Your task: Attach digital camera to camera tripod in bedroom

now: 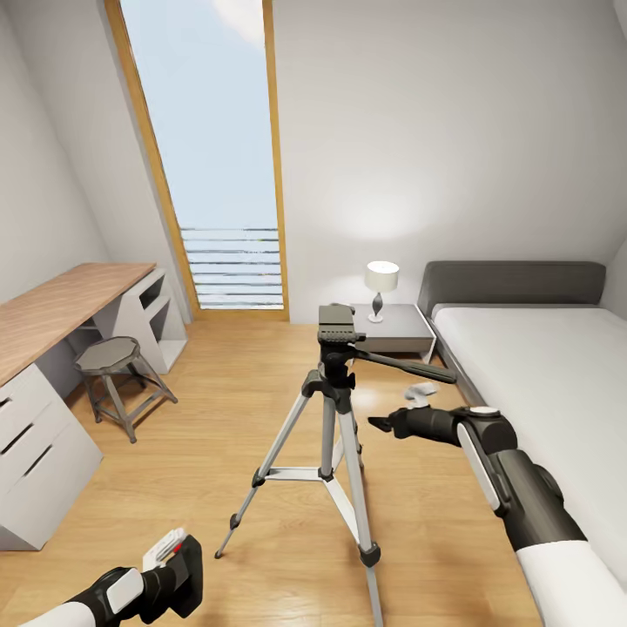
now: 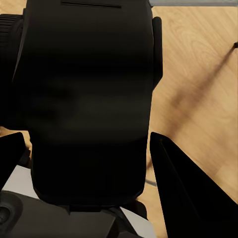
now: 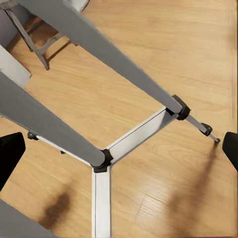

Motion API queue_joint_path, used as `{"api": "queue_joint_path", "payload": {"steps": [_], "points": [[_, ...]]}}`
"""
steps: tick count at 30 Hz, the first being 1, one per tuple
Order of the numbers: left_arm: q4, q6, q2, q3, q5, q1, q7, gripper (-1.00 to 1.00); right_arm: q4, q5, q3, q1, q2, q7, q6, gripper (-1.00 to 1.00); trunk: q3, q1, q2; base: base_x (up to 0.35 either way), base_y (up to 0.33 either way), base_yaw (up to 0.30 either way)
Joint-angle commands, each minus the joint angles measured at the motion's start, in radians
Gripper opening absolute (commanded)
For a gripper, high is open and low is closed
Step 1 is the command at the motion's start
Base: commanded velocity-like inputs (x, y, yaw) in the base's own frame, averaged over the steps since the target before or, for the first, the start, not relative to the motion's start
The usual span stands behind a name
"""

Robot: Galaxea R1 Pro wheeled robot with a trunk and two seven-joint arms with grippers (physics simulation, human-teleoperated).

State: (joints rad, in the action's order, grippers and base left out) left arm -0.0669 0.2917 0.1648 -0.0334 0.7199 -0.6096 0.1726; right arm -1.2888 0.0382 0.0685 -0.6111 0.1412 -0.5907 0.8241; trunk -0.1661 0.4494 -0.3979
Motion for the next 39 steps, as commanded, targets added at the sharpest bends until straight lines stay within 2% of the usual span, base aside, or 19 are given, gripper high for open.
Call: {"api": "queue_joint_path", "payload": {"steps": [1, 6, 10, 27, 28, 33, 37, 38, 39], "points": [[-0.001, 0.004, 0.001, -0.003, 0.004, -0.001, 0.002, -1.0, -0.001, 0.004, -0.005, -0.001, 0.003, 0.007, 0.005, 1.0, -0.002, 0.001, -0.002, 0.0, 0.0, 0.0], [-0.001, 0.003, 0.001, -0.003, 0.004, 0.0, 0.002, -1.0, -0.02, 0.013, -0.027, -0.001, 0.027, 0.027, 0.009, 1.0, -0.002, 0.001, -0.002, 0.0, 0.0, 0.0], [-0.001, 0.003, 0.001, -0.003, 0.004, -0.001, 0.002, -1.0, -0.042, 0.009, -0.025, -0.001, 0.035, 0.005, 0.032, 1.0, -0.002, 0.001, -0.002, 0.0, 0.0, 0.0], [-0.009, 0.003, -0.002, -0.002, 0.003, -0.001, 0.001, -1.0, -0.137, 0.004, -0.023, -0.001, 0.131, -0.091, 0.125, 1.0, -0.002, 0.001, -0.002, -0.034, 0.002, 0.0], [-0.01, 0.003, -0.002, -0.002, 0.003, -0.001, 0.001, -1.0, -0.139, 0.004, -0.023, -0.001, 0.133, -0.298, 0.193, 1.0, -0.002, 0.001, -0.002, -0.174, 0.066, 0.0], [-0.012, 0.003, -0.003, -0.002, 0.003, -0.001, -0.001, -1.0, -0.137, 0.005, -0.012, -0.001, 0.131, -0.299, 0.197, 1.0, -0.002, 0.001, -0.002, -0.192, 0.104, 0.0], [-0.011, 0.003, -0.003, -0.002, 0.003, -0.001, -0.001, -1.0, -0.137, 0.005, 0.025, -0.001, 0.127, -0.299, 0.197, 1.0, -0.002, 0.001, -0.002, -0.055, 0.031, 0.0], [-0.009, 0.003, -0.002, -0.002, 0.003, -0.001, 0.0, -1.0, -0.133, 0.006, 0.061, -0.001, 0.121, -0.297, 0.196, 1.0, -0.002, 0.001, -0.002, -0.009, 0.005, 0.0], [-0.009, 0.003, -0.002, -0.002, 0.003, -0.001, 0.0, -1.0, -0.132, 0.006, 0.067, -0.001, 0.12, -0.296, 0.196, 1.0, -0.002, 0.001, -0.002, -0.007, 0.004, 0.0]]}}
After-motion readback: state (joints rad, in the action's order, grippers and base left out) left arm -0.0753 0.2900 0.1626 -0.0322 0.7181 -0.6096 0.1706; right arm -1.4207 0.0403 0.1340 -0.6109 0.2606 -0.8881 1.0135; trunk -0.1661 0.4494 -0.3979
